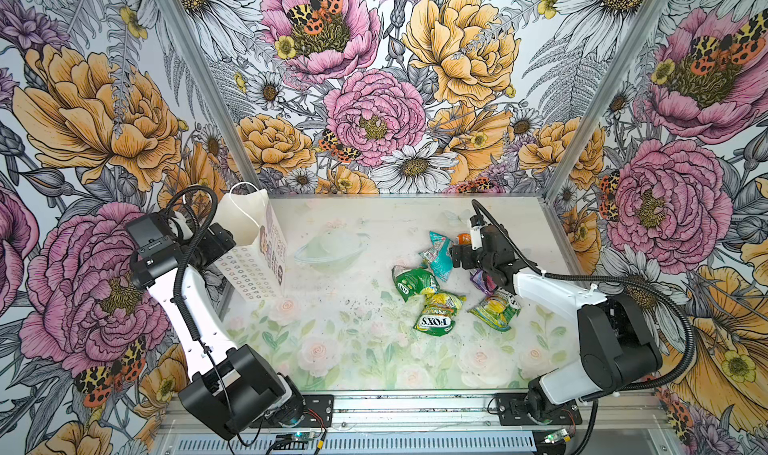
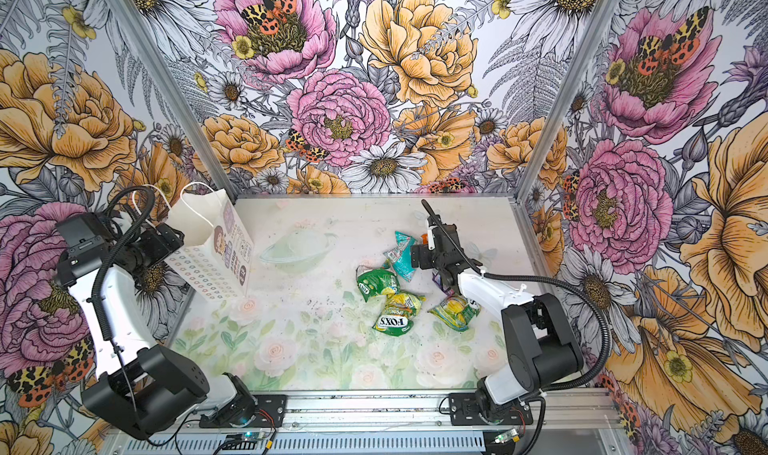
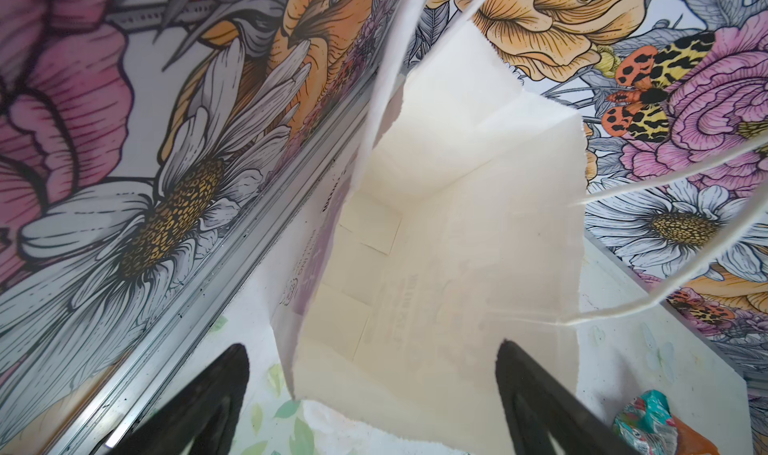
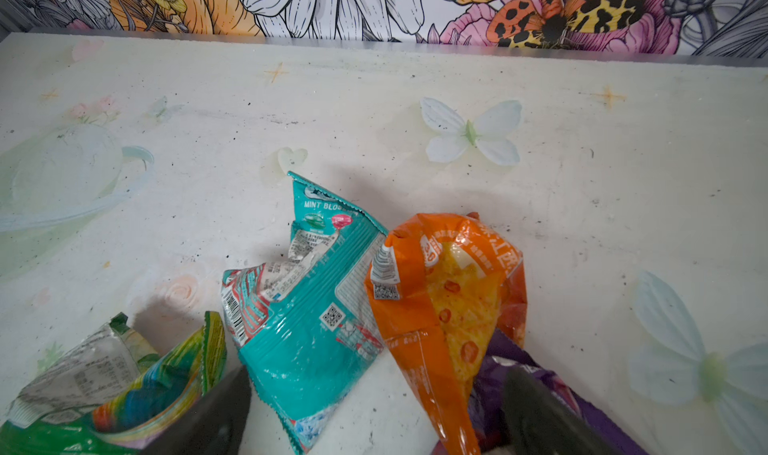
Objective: Place the snacks into the paper bag
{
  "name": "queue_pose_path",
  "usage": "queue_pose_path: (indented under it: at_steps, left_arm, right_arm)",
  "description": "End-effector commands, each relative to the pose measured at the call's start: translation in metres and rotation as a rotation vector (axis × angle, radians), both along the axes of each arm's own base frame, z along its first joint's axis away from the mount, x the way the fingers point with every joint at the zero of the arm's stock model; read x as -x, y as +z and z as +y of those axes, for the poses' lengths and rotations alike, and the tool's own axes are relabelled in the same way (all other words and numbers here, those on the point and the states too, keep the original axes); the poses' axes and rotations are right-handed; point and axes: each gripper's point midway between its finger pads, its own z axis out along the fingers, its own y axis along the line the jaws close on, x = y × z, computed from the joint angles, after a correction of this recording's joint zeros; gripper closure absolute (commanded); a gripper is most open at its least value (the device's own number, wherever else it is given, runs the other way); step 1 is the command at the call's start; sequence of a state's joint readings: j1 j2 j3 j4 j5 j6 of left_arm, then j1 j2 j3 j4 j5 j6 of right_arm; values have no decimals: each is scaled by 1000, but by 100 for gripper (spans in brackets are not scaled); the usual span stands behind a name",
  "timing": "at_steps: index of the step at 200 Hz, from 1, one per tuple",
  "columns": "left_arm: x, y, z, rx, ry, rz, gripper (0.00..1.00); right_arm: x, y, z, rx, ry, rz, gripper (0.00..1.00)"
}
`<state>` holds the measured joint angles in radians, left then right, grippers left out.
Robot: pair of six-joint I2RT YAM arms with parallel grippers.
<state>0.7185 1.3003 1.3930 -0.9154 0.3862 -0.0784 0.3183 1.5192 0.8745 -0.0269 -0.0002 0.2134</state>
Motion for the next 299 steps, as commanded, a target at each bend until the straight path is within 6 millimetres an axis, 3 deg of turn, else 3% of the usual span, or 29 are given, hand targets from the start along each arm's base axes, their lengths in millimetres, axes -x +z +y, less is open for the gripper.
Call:
queue_pose_path:
  at_steps: [1,111,233,299]
  left_arm:
    - [-7,12,3,-12,-19,-62,6]
    - [-18,3,-10,66,-56,-88,3]
    - [-22,-19,-40,198,-102,-108,1]
    - [-22,-20,-49,231,-102,-109,2]
  right_arm:
    - [-6,5,3,8,-7,-10,4]
    - [-5,0,5,17,-4,-2,4]
    - [-4,-4,5,30,-4,7,4]
    - [-4,-8,5,34,-5,16,4]
